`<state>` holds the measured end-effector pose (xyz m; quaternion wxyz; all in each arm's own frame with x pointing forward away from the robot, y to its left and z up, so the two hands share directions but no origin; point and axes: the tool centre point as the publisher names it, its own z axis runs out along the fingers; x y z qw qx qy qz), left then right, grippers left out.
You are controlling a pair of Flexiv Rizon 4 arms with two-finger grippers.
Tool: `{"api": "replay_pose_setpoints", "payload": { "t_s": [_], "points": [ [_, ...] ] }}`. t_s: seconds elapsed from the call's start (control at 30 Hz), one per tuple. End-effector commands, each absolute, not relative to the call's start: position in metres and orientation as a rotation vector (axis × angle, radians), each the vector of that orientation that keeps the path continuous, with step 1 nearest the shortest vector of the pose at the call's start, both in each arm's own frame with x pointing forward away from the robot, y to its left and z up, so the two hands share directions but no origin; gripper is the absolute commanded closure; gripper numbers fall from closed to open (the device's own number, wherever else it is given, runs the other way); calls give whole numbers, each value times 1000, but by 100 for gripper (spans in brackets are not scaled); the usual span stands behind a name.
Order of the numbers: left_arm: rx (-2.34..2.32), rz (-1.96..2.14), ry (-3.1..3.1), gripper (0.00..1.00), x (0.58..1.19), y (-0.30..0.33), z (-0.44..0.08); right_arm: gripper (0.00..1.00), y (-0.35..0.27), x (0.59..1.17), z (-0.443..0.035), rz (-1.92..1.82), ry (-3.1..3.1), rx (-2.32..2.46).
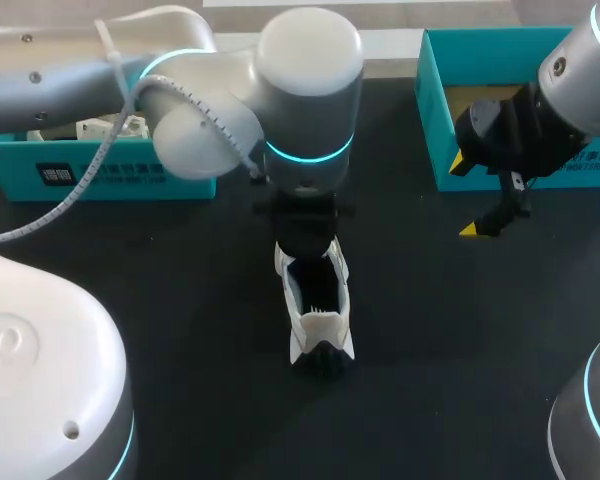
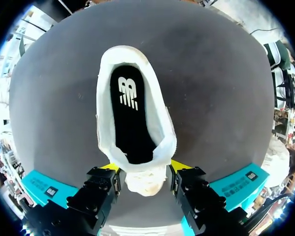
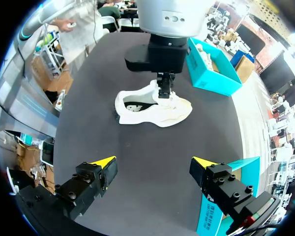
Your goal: Take the shoe out of the shoebox, open the shoe tongue, remove and reinsert the insole, then place the shoe into the shoebox
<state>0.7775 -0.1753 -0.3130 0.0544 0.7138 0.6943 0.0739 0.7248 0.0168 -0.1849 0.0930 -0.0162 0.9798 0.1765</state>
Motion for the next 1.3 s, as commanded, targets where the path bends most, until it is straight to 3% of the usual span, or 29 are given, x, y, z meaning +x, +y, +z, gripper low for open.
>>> {"api": "replay_pose_setpoints", "payload": {
  "t_s": [0.03, 0.33, 0.47, 0.57, 0.83, 1.3],
  "points": [
    [2168, 229, 2116, 45, 772, -175, -319, 0, 18, 726, -186, 521, 2910, -49],
    [2130, 199, 2156, 47, 768, -178, -329, 0, 18, 726, -186, 521, 2910, -49],
    [2089, 173, 2163, 37, 774, -173, -315, 0, 18, 726, -186, 521, 2910, -49],
    [2077, 164, 2156, 37, 777, -173, -308, 0, 18, 726, -186, 521, 2910, -49],
    [2084, 160, 2141, 61, 780, -183, -311, 0, 18, 726, -186, 521, 2910, -49],
    [2132, 128, 2162, 65, 762, -186, -333, 0, 18, 726, -186, 521, 2910, -49]
  ]
}}
